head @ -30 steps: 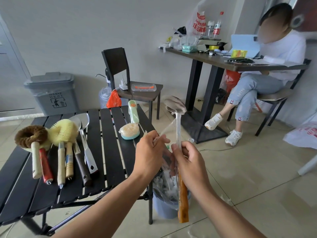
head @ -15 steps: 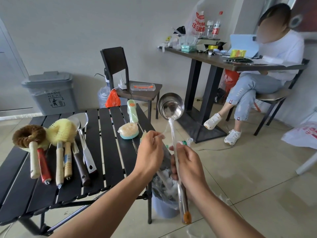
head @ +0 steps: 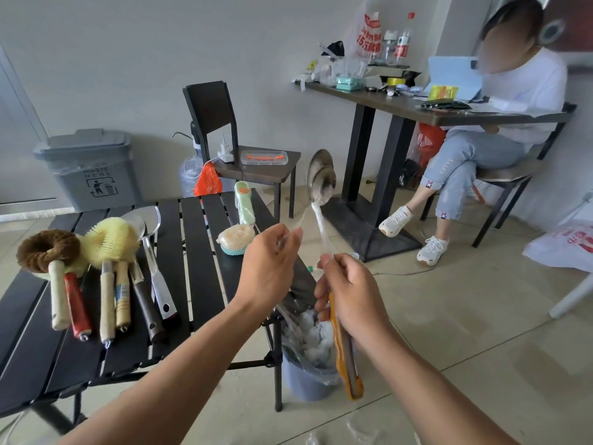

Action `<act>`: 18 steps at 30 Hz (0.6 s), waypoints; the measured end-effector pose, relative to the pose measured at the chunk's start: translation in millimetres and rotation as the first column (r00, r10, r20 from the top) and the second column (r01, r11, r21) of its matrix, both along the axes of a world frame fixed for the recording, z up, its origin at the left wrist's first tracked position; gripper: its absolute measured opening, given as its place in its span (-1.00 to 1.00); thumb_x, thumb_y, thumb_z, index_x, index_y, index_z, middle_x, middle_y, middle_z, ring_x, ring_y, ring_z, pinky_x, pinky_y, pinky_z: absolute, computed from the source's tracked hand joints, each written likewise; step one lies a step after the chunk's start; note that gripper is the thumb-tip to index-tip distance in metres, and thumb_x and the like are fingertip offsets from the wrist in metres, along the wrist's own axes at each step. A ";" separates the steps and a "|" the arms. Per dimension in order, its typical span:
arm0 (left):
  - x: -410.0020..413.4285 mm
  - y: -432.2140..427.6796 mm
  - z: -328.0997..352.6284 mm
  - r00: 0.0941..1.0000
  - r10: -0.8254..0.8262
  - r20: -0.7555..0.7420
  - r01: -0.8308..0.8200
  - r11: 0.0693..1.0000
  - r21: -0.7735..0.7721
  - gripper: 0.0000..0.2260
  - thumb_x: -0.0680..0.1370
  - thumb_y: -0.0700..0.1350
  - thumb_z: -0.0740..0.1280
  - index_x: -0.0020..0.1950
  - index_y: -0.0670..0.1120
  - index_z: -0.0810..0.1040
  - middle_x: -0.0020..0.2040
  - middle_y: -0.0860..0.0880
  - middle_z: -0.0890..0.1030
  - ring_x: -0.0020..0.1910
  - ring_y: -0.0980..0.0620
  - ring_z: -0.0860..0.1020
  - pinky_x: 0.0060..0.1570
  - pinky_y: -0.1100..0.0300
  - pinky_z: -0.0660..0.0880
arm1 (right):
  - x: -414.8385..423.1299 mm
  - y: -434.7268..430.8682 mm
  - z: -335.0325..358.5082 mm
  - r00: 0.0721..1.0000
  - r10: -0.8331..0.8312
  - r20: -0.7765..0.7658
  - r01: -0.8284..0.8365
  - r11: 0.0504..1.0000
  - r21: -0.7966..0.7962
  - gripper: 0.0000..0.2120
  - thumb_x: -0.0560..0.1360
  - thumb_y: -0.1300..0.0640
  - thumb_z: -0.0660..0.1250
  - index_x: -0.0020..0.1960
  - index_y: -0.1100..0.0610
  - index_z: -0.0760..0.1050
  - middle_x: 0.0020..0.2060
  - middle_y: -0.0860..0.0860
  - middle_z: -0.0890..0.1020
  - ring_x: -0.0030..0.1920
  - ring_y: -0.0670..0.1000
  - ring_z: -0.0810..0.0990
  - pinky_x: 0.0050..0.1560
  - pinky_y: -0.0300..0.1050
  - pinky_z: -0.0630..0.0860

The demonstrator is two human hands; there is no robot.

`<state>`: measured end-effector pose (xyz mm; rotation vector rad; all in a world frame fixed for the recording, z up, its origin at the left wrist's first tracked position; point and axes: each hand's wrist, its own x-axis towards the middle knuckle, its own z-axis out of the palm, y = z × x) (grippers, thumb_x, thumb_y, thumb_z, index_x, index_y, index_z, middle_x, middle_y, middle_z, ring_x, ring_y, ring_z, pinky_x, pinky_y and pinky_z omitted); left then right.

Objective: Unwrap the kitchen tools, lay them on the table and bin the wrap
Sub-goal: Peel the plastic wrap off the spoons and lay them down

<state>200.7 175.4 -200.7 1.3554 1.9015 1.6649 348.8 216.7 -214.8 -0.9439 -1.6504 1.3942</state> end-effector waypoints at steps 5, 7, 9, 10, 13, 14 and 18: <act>-15.6 0.1 1.0 0.999 0.042 -0.030 -0.043 0.999 -0.019 -0.59 0.71 0.09 0.31 -0.26 -0.08 0.40 -0.38 0.02 0.39 -0.48 0.15 0.28 -0.48 0.25 0.26 | 5.9 8.1 -6.7 1.000 0.002 0.012 -0.002 0.999 -0.033 -0.67 0.77 0.01 0.16 0.01 0.18 0.57 -0.41 0.04 0.62 -0.50 0.04 0.53 -0.52 -0.11 0.49; -14.4 -2.6 -1.5 0.998 0.025 -0.060 -0.028 0.999 -0.043 -0.60 0.71 0.09 0.29 -0.21 -0.15 0.48 -0.36 0.01 0.43 -0.47 0.16 0.32 -0.46 0.26 0.29 | 6.2 7.2 -11.0 1.000 -0.006 0.011 0.006 0.999 -0.034 -0.68 0.77 0.00 0.17 0.01 0.15 0.58 -0.42 0.02 0.61 -0.51 0.04 0.52 -0.52 -0.12 0.46; -11.8 -4.2 -1.9 0.998 0.015 -0.061 -0.018 0.999 -0.046 -0.58 0.72 0.08 0.29 -0.16 -0.23 0.49 -0.35 0.00 0.43 -0.46 0.16 0.31 -0.46 0.28 0.29 | 5.4 6.1 -11.8 1.000 -0.012 0.004 0.012 0.999 -0.030 -0.69 0.76 -0.01 0.18 0.01 0.13 0.58 -0.42 0.02 0.61 -0.50 0.03 0.52 -0.51 -0.12 0.47; -11.2 -4.3 -1.7 0.999 0.008 -0.041 -0.010 0.999 -0.046 -0.58 0.72 0.08 0.29 -0.14 -0.25 0.49 -0.36 0.02 0.43 -0.46 0.15 0.31 -0.47 0.29 0.27 | 5.0 5.4 -11.2 1.000 -0.015 -0.005 0.015 0.999 -0.034 -0.69 0.76 0.00 0.18 0.01 0.13 0.59 -0.42 0.03 0.62 -0.49 0.03 0.53 -0.50 -0.11 0.48; -10.6 -3.5 -4.3 0.999 -0.025 0.040 0.029 0.997 -0.078 -0.66 0.73 0.02 0.26 -0.13 -0.18 0.52 -0.42 0.10 0.54 -0.53 0.20 0.33 -0.49 0.36 0.28 | 4.3 2.0 -10.8 0.999 -0.030 -0.011 0.029 0.996 -0.083 -0.71 0.75 0.07 0.19 0.00 0.18 0.59 -0.43 0.05 0.59 -0.48 0.02 0.51 -0.49 -0.11 0.46; -9.7 -3.9 -5.5 0.998 -0.043 0.051 0.048 0.993 -0.105 -0.70 0.74 -0.02 0.24 -0.09 -0.14 0.55 -0.38 0.13 0.62 -0.55 0.20 0.34 -0.51 0.38 0.27 | 4.0 0.5 -11.2 0.999 -0.035 -0.007 0.034 0.993 -0.113 -0.72 0.73 0.12 0.18 -0.01 0.21 0.59 -0.44 0.06 0.58 -0.48 0.02 0.49 -0.48 -0.12 0.44; -6.4 -3.9 -7.6 0.994 -0.061 0.088 0.077 0.976 -0.201 -0.76 0.76 -0.22 0.16 0.12 -0.07 0.63 -0.09 0.06 0.75 -0.57 0.24 0.40 -0.50 0.40 0.30 | 3.6 -3.3 -12.1 1.000 -0.021 0.003 0.021 0.983 -0.180 -0.72 0.71 0.20 0.16 -0.04 0.27 0.59 -0.46 0.06 0.53 -0.52 -0.05 0.44 -0.49 -0.22 0.37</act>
